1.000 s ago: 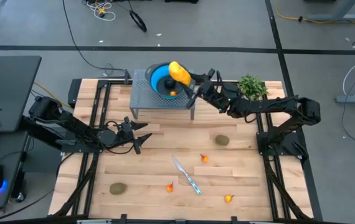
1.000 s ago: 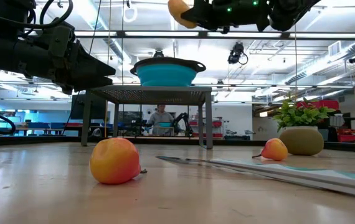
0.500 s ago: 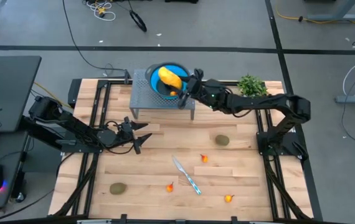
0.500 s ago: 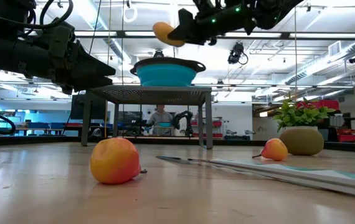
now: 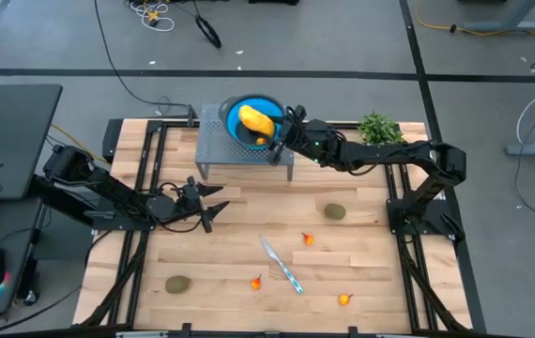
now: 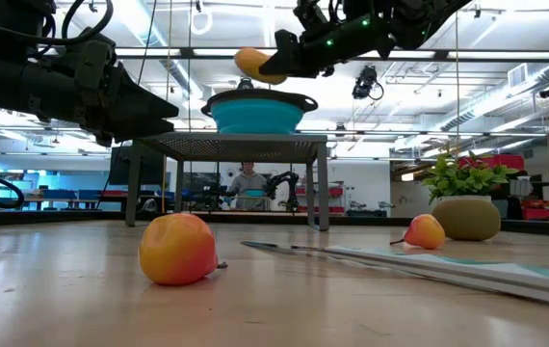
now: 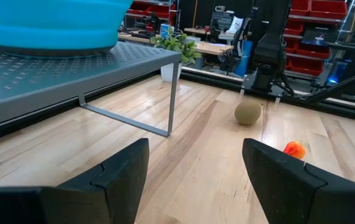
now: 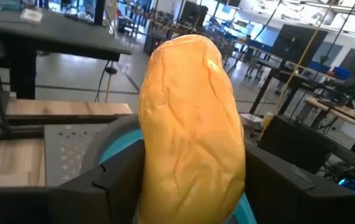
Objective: Pick & Place Fruit
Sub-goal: Put the yellow mango into the blue strainer bowl on the shelf, then put the orange pear into the blue strainer bowl on the shelf
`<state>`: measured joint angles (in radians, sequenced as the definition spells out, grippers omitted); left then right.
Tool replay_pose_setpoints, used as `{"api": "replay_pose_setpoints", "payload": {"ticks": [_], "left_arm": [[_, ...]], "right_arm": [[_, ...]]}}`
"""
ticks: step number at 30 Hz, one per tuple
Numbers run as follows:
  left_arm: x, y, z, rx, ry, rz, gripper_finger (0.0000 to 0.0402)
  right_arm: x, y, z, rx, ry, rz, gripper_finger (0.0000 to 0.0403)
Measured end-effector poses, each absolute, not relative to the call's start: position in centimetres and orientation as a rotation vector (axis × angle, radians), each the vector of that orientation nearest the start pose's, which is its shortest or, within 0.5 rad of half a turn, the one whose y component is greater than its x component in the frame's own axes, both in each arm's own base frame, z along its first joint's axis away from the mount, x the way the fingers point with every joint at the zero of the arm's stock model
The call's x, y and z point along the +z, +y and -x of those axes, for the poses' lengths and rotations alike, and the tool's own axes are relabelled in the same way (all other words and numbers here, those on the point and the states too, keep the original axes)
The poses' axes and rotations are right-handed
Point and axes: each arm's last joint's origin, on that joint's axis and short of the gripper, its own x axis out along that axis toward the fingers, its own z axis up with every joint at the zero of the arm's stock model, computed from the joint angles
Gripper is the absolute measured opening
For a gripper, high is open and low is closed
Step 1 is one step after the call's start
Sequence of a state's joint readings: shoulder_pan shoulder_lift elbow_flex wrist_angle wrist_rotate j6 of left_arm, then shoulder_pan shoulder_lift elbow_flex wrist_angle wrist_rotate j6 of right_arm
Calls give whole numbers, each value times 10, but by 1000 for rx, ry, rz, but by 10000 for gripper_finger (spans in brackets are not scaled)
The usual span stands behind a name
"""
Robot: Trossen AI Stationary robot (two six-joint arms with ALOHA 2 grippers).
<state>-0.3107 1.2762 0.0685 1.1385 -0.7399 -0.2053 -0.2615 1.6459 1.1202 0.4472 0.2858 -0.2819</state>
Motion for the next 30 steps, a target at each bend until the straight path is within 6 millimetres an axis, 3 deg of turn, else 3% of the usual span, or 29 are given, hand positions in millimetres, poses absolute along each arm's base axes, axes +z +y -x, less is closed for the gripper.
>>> {"api": "replay_pose_setpoints", "payload": {"ticks": [7, 18, 24, 30], "left_arm": [[142, -35, -173, 433, 16, 168, 267], [142, -35, -173, 433, 16, 168, 267], [142, -35, -173, 434, 22, 164, 267], [141, -35, -173, 435, 21, 182, 267]], "right_arm": [[289, -106, -362, -536, 147, 275, 282], [289, -109, -361, -544, 152, 271, 284], [294, -92, -360, -499, 163, 274, 284], [291, -59, -347, -387, 363, 232, 284]]}}
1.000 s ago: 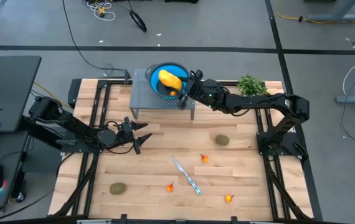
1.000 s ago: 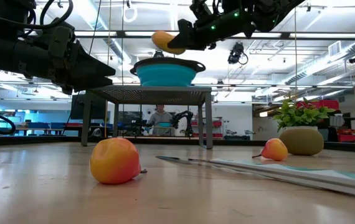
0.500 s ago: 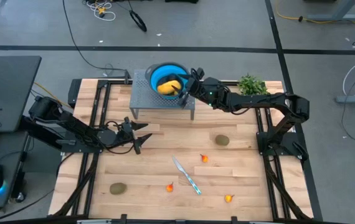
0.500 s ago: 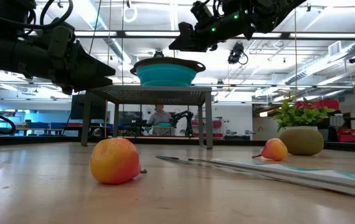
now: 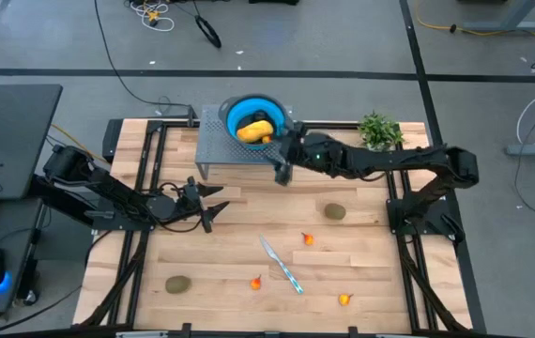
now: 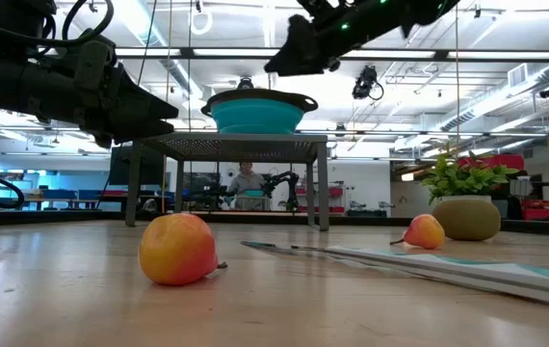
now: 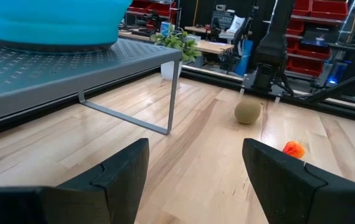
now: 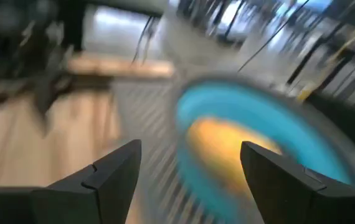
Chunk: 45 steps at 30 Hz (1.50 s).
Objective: Pick & Place Fruit
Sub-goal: Put the orange pear into the blue strainer bowl on the shelf
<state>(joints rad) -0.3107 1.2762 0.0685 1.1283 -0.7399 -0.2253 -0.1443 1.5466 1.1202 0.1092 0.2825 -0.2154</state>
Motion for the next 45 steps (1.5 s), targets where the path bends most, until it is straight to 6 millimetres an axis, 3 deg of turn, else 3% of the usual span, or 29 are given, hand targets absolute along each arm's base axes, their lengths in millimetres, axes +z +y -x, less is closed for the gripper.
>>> {"api": "replay_pose_setpoints", "payload": {"ticks": [8, 13, 23, 34, 45], "left_arm": [[141, -35, -173, 436, 25, 185, 267], [141, -35, -173, 442, 20, 187, 267], [141, -35, -173, 443, 19, 190, 267], [142, -33, -172, 499, 8, 194, 267], [155, -24, -178, 443, -69, 127, 267]], "right_arm": [[260, -18, -320, -155, 816, 149, 284], [239, 2, -311, -19, 903, 84, 284], [203, 29, -293, 91, 983, 98, 284], [173, 68, -279, 201, 881, 149, 284], [151, 73, -264, 92, 893, 71, 284]]}}
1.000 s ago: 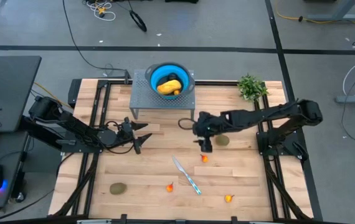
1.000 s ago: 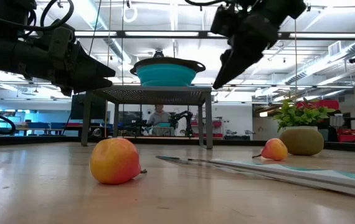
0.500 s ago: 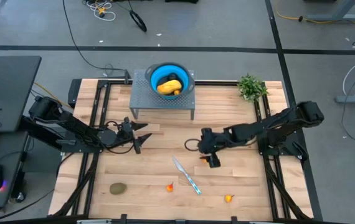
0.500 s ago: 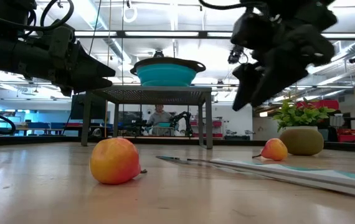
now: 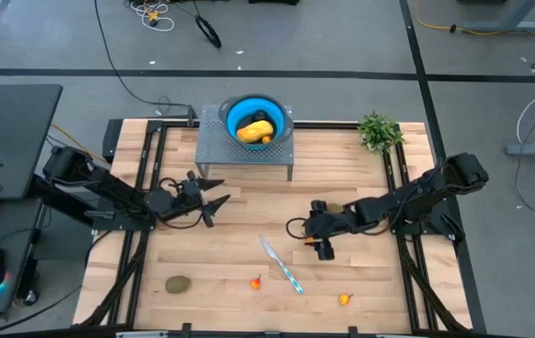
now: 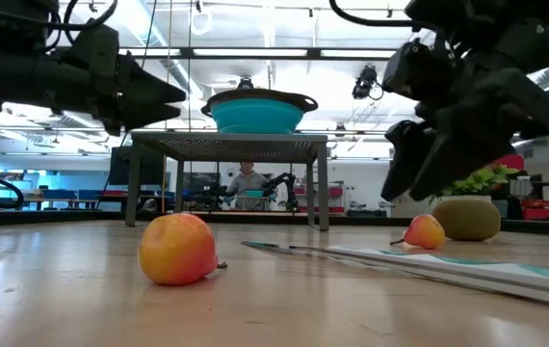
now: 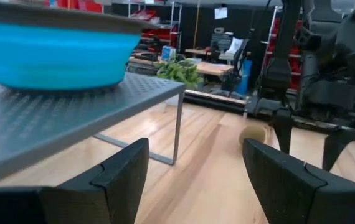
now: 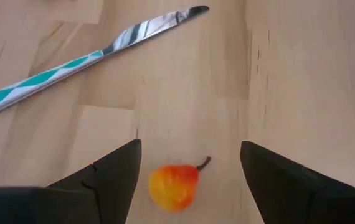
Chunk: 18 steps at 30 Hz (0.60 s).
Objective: Pick & Place Fruit
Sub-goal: Put the orange pear into the blue strainer bowl on the shelf
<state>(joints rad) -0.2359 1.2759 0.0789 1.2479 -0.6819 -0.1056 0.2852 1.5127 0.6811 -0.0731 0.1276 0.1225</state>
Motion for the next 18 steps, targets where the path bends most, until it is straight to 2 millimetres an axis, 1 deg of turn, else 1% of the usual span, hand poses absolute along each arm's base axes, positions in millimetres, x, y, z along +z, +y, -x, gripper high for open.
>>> {"api": "replay_pose_setpoints", "payload": {"ticks": [5, 9, 13, 18], "left_arm": [[161, -20, -187, 398, -73, 70, 267], [164, -16, -191, 390, -71, 41, 267], [165, -12, -193, 385, -72, 16, 267], [165, -6, -193, 399, -66, -9, 267]], "right_arm": [[149, 78, -263, 81, 895, 25, 284], [142, 85, -264, 84, 904, 13, 284], [133, 88, -264, 28, 926, 43, 284], [132, 89, -263, -27, 918, 47, 284]]}}
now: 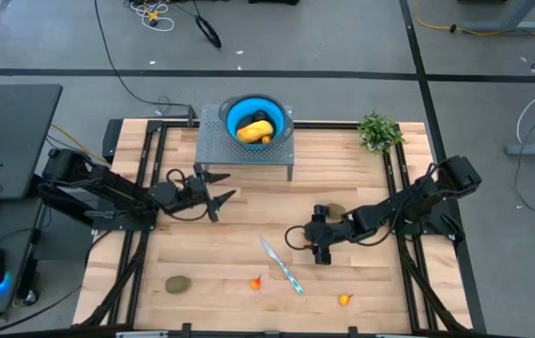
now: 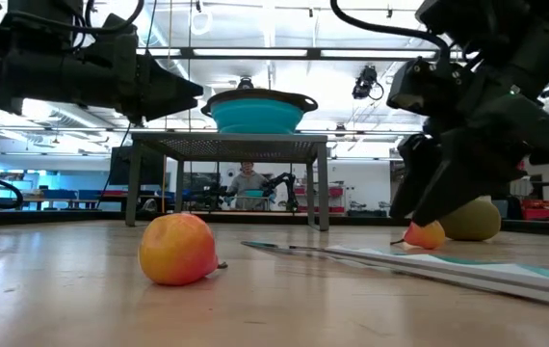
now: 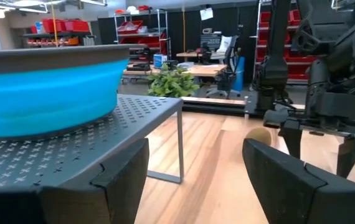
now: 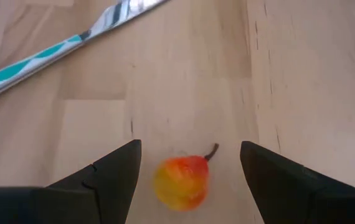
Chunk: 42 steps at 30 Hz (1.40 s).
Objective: Pick & Place Fruit
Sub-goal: Put the orange pear into the blue strainer bowl on the shelf
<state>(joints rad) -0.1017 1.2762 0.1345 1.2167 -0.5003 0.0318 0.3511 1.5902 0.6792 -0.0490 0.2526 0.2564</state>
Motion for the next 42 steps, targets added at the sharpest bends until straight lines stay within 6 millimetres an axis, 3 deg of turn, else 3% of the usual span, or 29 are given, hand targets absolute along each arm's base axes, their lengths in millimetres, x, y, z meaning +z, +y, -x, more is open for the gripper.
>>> {"api": "replay_pose_setpoints", "payload": {"ticks": [7, 14, 28, 42], "left_arm": [[165, 0, -194, 383, -63, -13, 267], [165, 3, -194, 378, -60, -10, 267], [164, 3, -194, 380, -59, 4, 267], [164, 3, -194, 380, -56, 2, 267]], "right_arm": [[127, 87, -260, -60, 971, 20, 281], [119, 88, -261, -71, 999, 16, 253], [119, 88, -261, -67, 1001, 24, 211], [122, 90, -266, -39, 932, 32, 199]]}}
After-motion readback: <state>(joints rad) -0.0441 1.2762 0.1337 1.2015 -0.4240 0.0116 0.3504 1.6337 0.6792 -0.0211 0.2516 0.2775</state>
